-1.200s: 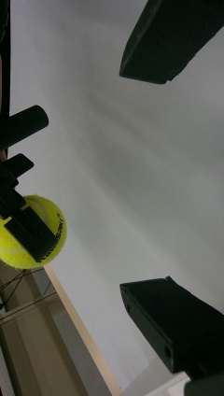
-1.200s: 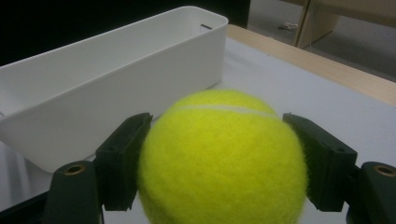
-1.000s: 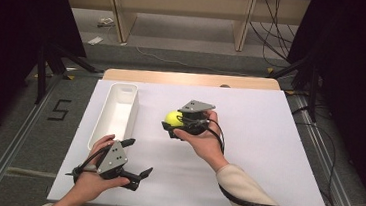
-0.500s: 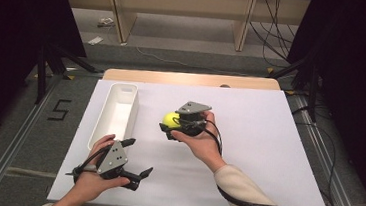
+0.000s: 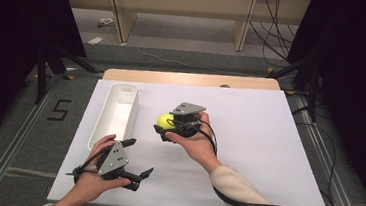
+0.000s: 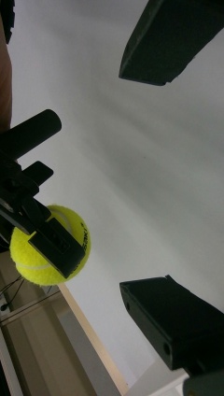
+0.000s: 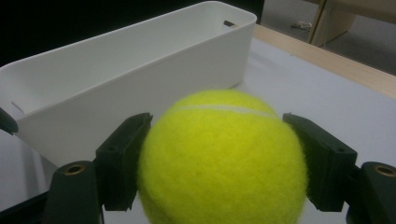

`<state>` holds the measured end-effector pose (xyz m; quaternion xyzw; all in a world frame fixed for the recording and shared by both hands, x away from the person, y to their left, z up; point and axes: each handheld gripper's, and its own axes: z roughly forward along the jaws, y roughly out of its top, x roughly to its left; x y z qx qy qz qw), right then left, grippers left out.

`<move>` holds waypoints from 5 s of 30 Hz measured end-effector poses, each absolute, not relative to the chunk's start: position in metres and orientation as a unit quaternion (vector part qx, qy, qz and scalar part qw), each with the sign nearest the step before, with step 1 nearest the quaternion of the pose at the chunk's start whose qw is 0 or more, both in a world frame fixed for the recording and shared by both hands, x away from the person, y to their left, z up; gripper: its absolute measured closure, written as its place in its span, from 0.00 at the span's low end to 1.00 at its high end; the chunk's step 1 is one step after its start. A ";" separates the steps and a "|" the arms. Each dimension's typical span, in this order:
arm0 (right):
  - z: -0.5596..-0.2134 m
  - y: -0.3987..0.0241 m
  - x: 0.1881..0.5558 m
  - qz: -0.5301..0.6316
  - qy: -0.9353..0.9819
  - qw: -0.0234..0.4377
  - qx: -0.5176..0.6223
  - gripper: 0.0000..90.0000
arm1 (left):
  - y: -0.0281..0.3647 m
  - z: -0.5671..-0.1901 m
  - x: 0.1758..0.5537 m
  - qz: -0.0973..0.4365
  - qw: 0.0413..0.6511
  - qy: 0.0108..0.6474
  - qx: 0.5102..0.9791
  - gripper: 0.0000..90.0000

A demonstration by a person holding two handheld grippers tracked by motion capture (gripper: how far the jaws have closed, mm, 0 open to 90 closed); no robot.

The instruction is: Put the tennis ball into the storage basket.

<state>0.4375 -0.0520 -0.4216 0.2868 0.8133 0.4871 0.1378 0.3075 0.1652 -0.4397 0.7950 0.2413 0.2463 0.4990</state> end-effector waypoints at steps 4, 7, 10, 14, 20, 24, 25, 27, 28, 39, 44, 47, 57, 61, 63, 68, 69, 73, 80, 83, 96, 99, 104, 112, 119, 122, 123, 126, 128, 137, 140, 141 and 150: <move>-0.422 -0.049 0.437 0.486 0.815 0.137 0.283 0.30 | 0.165 -0.440 0.307 0.246 0.499 0.240 0.795 0.01; -0.422 -0.047 0.436 0.487 0.815 0.136 0.282 0.30 | 0.165 -0.440 0.307 0.247 0.497 0.240 0.796 0.01; -0.422 -0.047 0.435 0.486 0.815 0.137 0.284 0.30 | 0.165 -0.440 0.308 0.247 0.496 0.242 0.796 0.01; -0.420 -0.046 0.435 0.486 0.816 0.138 0.281 0.30 | 0.165 -0.441 0.308 0.246 0.497 0.242 0.796 0.01; -0.418 -0.046 0.437 0.487 0.815 0.141 0.281 0.30 | 0.165 -0.442 0.308 0.247 0.492 0.241 0.799 0.01; -0.418 -0.045 0.439 0.487 0.815 0.141 0.281 0.30 | 0.166 -0.442 0.308 0.246 0.494 0.243 0.797 0.00; -0.418 -0.044 0.439 0.486 0.815 0.141 0.280 0.30 | 0.166 -0.442 0.308 0.247 0.494 0.243 0.797 0.00; -0.418 -0.043 0.440 0.486 0.816 0.142 0.280 0.30 | 0.166 -0.442 0.307 0.247 0.494 0.241 0.798 0.00; -0.418 -0.043 0.440 0.484 0.817 0.141 0.279 0.30 | 0.166 -0.442 0.307 0.247 0.495 0.241 0.798 0.00; -0.414 -0.033 0.442 0.490 0.816 0.139 0.274 0.30 | 0.166 -0.441 0.307 0.247 0.495 0.240 0.797 0.00; -0.414 -0.027 0.442 0.490 0.817 0.137 0.271 0.30 | 0.166 -0.440 0.307 0.248 0.496 0.237 0.798 0.00; -0.414 -0.025 0.442 0.490 0.818 0.136 0.269 0.30 | 0.166 -0.440 0.307 0.248 0.497 0.239 0.796 0.00; -0.410 -0.017 0.442 0.493 0.819 0.131 0.264 0.30 | 0.165 -0.440 0.307 0.249 0.496 0.236 0.798 0.00; -0.409 -0.016 0.444 0.494 0.818 0.133 0.264 0.30 | 0.166 -0.440 0.307 0.248 0.497 0.237 0.797 0.00; -0.410 -0.016 0.444 0.492 0.818 0.130 0.266 0.30 | 0.165 -0.440 0.307 0.248 0.497 0.237 0.797 0.00; -0.409 -0.015 0.444 0.492 0.819 0.131 0.266 0.30 | 0.165 -0.440 0.307 0.249 0.496 0.235 0.798 0.00; -0.409 -0.015 0.445 0.493 0.818 0.132 0.265 0.30 | 0.165 -0.440 0.307 0.249 0.496 0.235 0.798 0.00; -0.406 -0.011 0.445 0.493 0.820 0.131 0.260 0.30 | 0.165 -0.440 0.307 0.249 0.496 0.235 0.798 0.00; -0.402 -0.004 0.446 0.494 0.821 0.131 0.255 0.30 | 0.165 -0.440 0.306 0.248 0.497 0.235 0.798 0.00; -0.402 -0.003 0.446 0.494 0.821 0.131 0.253 0.30 | 0.165 -0.440 0.306 0.248 0.497 0.235 0.798 0.00; -0.397 0.002 0.448 0.493 0.824 0.134 0.247 0.30 | 0.165 -0.440 0.306 0.247 0.498 0.235 0.798 0.00; -0.395 0.003 0.448 0.494 0.823 0.134 0.247 0.30 | 0.165 -0.440 0.306 0.247 0.498 0.234 0.798 0.00; -0.395 0.004 0.450 0.493 0.823 0.133 0.249 0.30 | 0.164 -0.440 0.306 0.247 0.498 0.234 0.798 0.00; -0.392 0.008 0.451 0.492 0.825 0.133 0.243 0.30 | 0.164 -0.440 0.306 0.247 0.498 0.234 0.798 0.00; -0.391 0.012 0.453 0.491 0.826 0.132 0.243 0.30 | 0.164 -0.440 0.306 0.247 0.498 0.233 0.798 0.00; -0.390 0.014 0.454 0.495 0.824 0.133 0.241 0.30 | 0.164 -0.440 0.306 0.247 0.498 0.233 0.798 0.00; -0.390 0.014 0.454 0.495 0.824 0.132 0.242 0.30 | 0.164 -0.440 0.306 0.247 0.498 0.233 0.798 0.00; -0.390 0.016 0.454 0.494 0.825 0.133 0.240 0.30 | 0.164 -0.440 0.306 0.247 0.499 0.233 0.798 0.00; -0.389 0.017 0.455 0.494 0.825 0.133 0.240 0.30 | 0.164 -0.440 0.306 0.247 0.499 0.233 0.797 0.00; -0.387 0.024 0.456 0.495 0.825 0.131 0.239 0.30 | 0.164 -0.440 0.306 0.247 0.499 0.233 0.798 0.00; -0.386 0.025 0.457 0.495 0.825 0.131 0.239 0.30 | 0.164 -0.440 0.306 0.247 0.499 0.232 0.798 0.00; -0.386 0.026 0.457 0.495 0.825 0.131 0.238 0.30 | 0.164 -0.440 0.306 0.247 0.499 0.232 0.798 0.00; -0.384 0.030 0.457 0.496 0.826 0.129 0.234 0.30 | 0.164 -0.440 0.305 0.248 0.498 0.232 0.798 0.00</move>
